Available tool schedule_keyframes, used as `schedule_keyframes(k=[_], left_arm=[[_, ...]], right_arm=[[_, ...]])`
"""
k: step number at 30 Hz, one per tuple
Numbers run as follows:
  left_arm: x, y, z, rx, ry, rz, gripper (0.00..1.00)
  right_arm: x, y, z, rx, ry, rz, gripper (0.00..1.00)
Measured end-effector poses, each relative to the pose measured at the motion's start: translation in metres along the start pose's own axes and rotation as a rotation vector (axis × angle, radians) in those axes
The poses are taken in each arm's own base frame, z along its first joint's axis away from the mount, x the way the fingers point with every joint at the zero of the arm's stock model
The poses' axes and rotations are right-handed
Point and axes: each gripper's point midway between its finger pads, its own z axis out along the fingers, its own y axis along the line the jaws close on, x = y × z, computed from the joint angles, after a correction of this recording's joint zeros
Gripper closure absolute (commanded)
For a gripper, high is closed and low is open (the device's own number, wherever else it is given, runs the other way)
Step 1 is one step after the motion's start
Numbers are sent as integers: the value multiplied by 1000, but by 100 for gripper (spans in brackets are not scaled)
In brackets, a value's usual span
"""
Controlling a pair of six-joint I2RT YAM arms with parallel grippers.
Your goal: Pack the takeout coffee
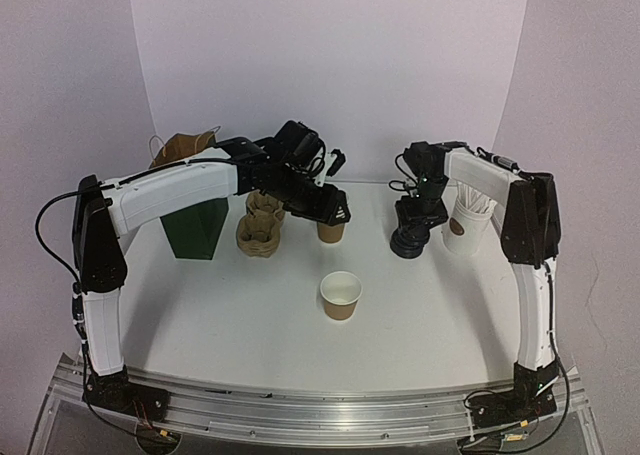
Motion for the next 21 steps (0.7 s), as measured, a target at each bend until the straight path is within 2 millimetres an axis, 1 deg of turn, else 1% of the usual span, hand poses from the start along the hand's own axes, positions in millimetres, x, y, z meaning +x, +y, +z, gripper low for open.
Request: schedule_keyframes(k=[4, 8, 11, 17, 21], left_arm=[[0, 0, 0, 0, 0, 2, 38], [0, 0, 0, -2, 0, 3, 38], [-1, 3, 0, -16, -4, 3, 38], [-4, 16, -2, -44, -9, -18, 38], [-8, 40, -11, -75, -31, -67, 38]], right_arm=[[0, -1, -19, -6, -29, 1, 23], [2, 2, -30, -11, -46, -4, 23], [8, 7, -38, -15, -44, -16, 23], [22, 31, -68, -40, -55, -61, 23], [34, 50, -92, -62, -70, -98, 23]])
